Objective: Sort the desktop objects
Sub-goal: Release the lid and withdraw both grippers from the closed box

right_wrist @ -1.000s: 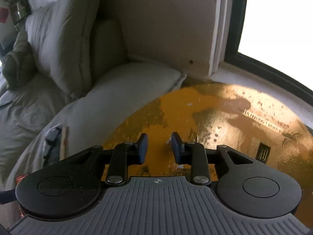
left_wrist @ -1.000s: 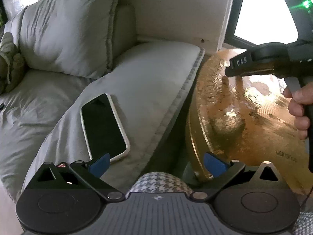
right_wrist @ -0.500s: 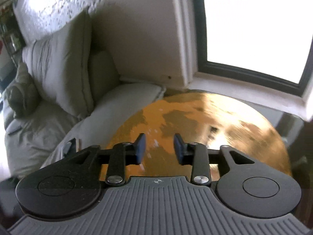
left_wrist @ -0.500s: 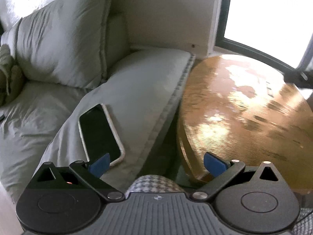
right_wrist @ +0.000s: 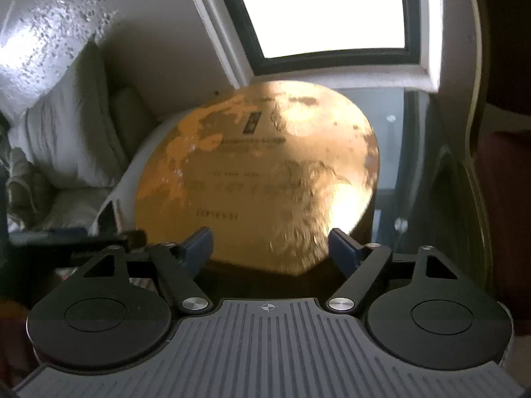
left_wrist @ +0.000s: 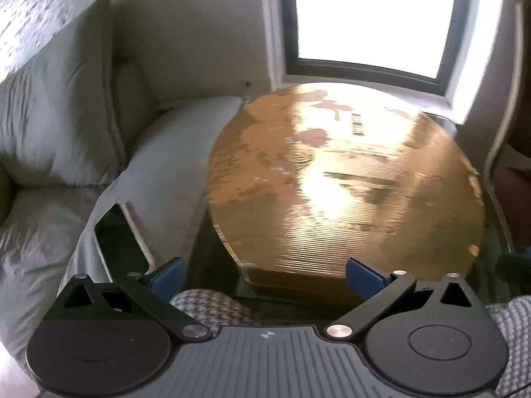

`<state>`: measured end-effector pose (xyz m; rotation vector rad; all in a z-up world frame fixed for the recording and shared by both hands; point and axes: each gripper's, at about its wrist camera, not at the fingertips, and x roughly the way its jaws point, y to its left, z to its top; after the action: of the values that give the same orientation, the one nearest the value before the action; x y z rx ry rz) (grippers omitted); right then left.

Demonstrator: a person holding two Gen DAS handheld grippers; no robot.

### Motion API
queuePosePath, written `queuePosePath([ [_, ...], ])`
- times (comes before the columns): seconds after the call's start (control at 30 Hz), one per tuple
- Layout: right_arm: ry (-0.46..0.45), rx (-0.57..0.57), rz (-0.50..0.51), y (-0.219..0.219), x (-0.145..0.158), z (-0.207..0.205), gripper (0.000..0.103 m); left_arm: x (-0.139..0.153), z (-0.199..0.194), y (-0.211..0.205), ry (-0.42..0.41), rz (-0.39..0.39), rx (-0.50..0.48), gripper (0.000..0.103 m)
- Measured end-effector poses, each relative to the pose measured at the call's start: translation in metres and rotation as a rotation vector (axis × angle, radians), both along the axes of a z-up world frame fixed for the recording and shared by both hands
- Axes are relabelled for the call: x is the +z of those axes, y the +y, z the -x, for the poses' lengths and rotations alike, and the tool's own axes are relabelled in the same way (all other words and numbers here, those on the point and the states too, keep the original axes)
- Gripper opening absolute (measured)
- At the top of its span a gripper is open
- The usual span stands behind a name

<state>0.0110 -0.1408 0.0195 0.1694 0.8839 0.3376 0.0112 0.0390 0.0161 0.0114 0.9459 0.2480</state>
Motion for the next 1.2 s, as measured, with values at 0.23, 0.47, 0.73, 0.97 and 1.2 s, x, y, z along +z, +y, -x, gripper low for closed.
queuePosePath([
  [0.23,0.0,-0.059,-0.003,-0.018,-0.004,0.02,0.089,0.001,0.008,-0.023,0.03,-0.014,-0.065,0.102],
  [0.47,0.008,-0.031,0.001,-0.012,-0.008,0.039,0.089,0.003,0.014,-0.027,0.016,0.007,-0.073,0.102],
  [0.73,-0.024,-0.071,0.013,-0.019,0.006,0.038,0.09,0.008,0.017,-0.031,-0.003,0.026,-0.077,0.102],
  [0.97,-0.026,-0.063,0.036,-0.014,0.007,0.037,0.09,0.006,0.016,-0.035,0.013,0.053,-0.105,0.102],
  [1.2,-0.014,-0.109,0.023,-0.022,0.005,0.035,0.09,0.004,0.013,-0.038,0.027,0.066,-0.129,0.102],
])
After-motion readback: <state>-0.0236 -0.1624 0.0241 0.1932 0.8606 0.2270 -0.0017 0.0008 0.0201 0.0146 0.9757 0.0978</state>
